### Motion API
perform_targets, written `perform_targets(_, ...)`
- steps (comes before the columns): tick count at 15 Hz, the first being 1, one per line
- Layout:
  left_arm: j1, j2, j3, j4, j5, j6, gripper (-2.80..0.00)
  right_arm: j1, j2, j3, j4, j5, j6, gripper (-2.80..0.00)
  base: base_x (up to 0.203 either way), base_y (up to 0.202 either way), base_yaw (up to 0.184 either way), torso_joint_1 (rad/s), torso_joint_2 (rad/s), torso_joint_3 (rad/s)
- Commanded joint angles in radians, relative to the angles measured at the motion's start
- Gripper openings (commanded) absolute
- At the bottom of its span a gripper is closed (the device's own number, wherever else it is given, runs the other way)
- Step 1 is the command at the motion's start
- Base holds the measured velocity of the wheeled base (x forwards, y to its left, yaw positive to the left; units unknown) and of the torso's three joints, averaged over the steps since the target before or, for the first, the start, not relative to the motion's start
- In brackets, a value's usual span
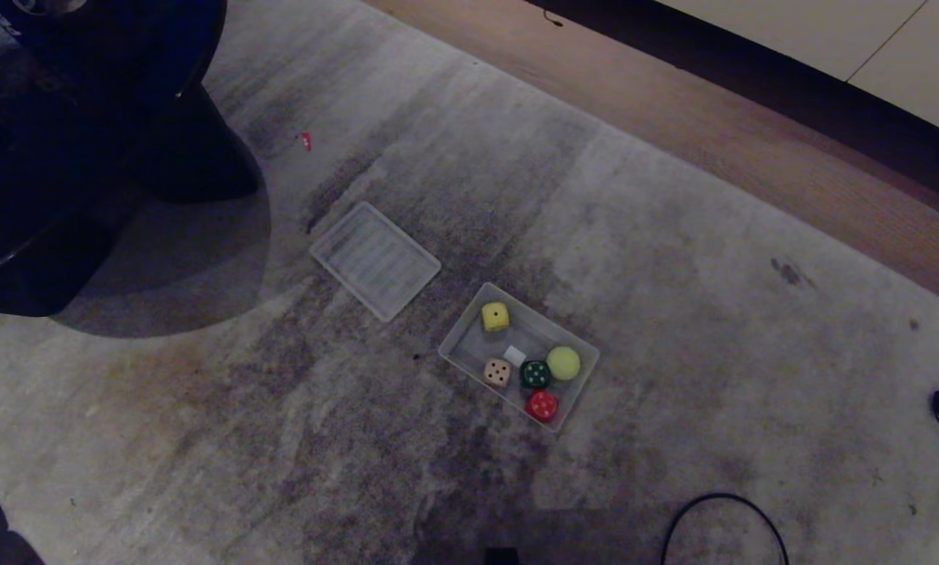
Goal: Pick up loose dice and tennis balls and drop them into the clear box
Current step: Put the ball in the box
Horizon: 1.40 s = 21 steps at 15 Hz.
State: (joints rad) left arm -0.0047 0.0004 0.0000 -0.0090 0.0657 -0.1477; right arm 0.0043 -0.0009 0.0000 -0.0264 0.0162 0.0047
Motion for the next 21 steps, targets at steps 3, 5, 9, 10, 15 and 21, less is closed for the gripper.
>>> perform_targets(3, 0.000, 0.001, 0.000, 0.000, 0.002, -0.001, -2.80, 0.000, 0.001, 0.011, -0.001, 0.001, 0.000, -2.80, 0.000, 0.000, 0.000, 0.001, 0.00, -0.196)
perform_targets(5, 0.000, 0.001, 0.000, 0.000, 0.002, -0.001, -2.80, 0.000, 0.001, 0.011, 0.000, 0.000, 0.000, -2.80, 0.000, 0.000, 0.000, 0.002, 0.00, -0.204)
perform_targets(9, 0.000, 0.001, 0.000, 0.000, 0.002, -0.001, -2.80, 0.000, 0.001, 0.011, -0.001, -0.001, 0.000, -2.80, 0.000, 0.000, 0.000, 0.004, 0.00, -0.197)
perform_targets(10, 0.000, 0.001, 0.000, 0.000, 0.002, -0.001, -2.80, 0.000, 0.001, 0.011, -0.001, -0.001, 0.000, -2.80, 0.000, 0.000, 0.000, -0.006, 0.00, -0.198)
perform_targets(15, 0.000, 0.001, 0.000, 0.000, 0.001, -0.001, -2.80, 0.000, 0.001, 0.011, -0.001, 0.001, 0.000, -2.80, 0.000, 0.000, 0.000, 0.002, 0.00, -0.194)
perform_targets(21, 0.000, 0.001, 0.000, 0.000, 0.001, -0.001, -2.80, 0.000, 0.001, 0.011, -0.001, 0.001, 0.000, -2.80, 0.000, 0.000, 0.000, 0.001, 0.00, -0.197)
